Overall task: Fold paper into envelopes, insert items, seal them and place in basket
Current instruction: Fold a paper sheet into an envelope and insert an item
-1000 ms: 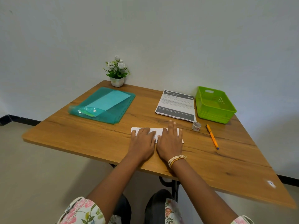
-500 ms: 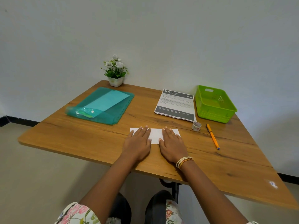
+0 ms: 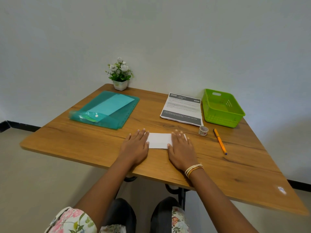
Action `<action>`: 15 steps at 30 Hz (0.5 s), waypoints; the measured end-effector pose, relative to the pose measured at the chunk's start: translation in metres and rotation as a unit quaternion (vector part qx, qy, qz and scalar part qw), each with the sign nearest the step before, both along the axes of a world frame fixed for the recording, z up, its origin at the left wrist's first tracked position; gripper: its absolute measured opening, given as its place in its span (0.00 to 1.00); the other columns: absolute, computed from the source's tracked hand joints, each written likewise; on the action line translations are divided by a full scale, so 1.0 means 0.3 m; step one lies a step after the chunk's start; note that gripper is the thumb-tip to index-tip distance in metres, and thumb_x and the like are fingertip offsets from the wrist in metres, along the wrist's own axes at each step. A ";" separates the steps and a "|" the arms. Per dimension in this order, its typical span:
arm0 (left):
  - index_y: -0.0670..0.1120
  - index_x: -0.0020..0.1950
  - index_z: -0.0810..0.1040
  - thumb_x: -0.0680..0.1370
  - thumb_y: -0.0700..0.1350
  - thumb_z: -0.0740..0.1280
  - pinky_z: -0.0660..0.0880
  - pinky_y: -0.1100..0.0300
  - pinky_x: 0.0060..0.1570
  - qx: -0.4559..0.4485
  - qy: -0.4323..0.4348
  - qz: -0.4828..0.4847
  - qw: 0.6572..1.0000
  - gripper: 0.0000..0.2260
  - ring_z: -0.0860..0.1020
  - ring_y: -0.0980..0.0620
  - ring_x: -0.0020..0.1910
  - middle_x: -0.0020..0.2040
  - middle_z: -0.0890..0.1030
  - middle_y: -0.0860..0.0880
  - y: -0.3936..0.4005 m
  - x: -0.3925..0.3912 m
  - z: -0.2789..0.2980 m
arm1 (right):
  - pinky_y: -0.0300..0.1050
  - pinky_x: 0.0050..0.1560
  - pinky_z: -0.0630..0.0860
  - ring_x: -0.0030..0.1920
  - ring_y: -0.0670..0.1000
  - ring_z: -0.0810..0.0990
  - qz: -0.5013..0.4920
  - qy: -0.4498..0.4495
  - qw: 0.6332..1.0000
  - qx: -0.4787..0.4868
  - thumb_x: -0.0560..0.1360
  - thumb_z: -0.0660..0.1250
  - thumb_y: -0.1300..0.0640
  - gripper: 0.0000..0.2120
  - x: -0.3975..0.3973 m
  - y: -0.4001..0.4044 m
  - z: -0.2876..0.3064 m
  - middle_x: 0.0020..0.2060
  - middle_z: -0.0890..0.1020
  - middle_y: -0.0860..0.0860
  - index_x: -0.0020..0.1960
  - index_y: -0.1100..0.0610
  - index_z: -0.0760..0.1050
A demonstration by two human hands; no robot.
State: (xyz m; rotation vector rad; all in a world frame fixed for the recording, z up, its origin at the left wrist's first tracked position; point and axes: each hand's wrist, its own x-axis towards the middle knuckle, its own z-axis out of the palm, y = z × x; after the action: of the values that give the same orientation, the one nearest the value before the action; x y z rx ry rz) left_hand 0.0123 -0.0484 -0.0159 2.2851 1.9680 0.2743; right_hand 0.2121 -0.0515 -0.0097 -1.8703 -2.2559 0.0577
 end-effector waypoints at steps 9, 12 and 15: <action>0.51 0.77 0.59 0.82 0.55 0.55 0.49 0.49 0.75 0.072 -0.069 -0.016 0.995 0.24 0.51 0.51 0.78 0.79 0.53 0.49 -0.010 -0.020 0.006 | 0.55 0.76 0.49 0.77 0.53 0.49 -0.025 -0.005 0.997 -0.068 0.82 0.45 0.45 0.26 0.009 0.067 0.015 0.78 0.50 0.52 0.78 0.52 0.49; 0.51 0.72 0.66 0.81 0.52 0.59 0.51 0.47 0.75 0.088 -0.088 -0.023 0.992 0.20 0.55 0.50 0.77 0.78 0.59 0.48 -0.015 -0.053 0.014 | 0.56 0.76 0.49 0.77 0.54 0.50 -0.058 0.011 0.997 -0.043 0.82 0.47 0.46 0.26 -0.012 0.075 0.021 0.78 0.53 0.53 0.77 0.54 0.51; 0.49 0.66 0.73 0.79 0.48 0.62 0.54 0.45 0.74 0.128 -0.115 0.011 0.985 0.16 0.63 0.50 0.74 0.74 0.67 0.47 -0.018 -0.113 0.025 | 0.54 0.76 0.53 0.77 0.53 0.54 -0.031 0.069 0.996 0.041 0.81 0.52 0.48 0.25 -0.115 0.064 0.037 0.76 0.59 0.54 0.75 0.56 0.58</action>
State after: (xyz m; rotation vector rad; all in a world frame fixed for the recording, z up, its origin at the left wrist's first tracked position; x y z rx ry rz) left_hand -0.0215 -0.0539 -0.0084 2.2529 1.9362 0.7976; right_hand 0.1777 -0.0324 0.0013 -1.8323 -2.0771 0.0812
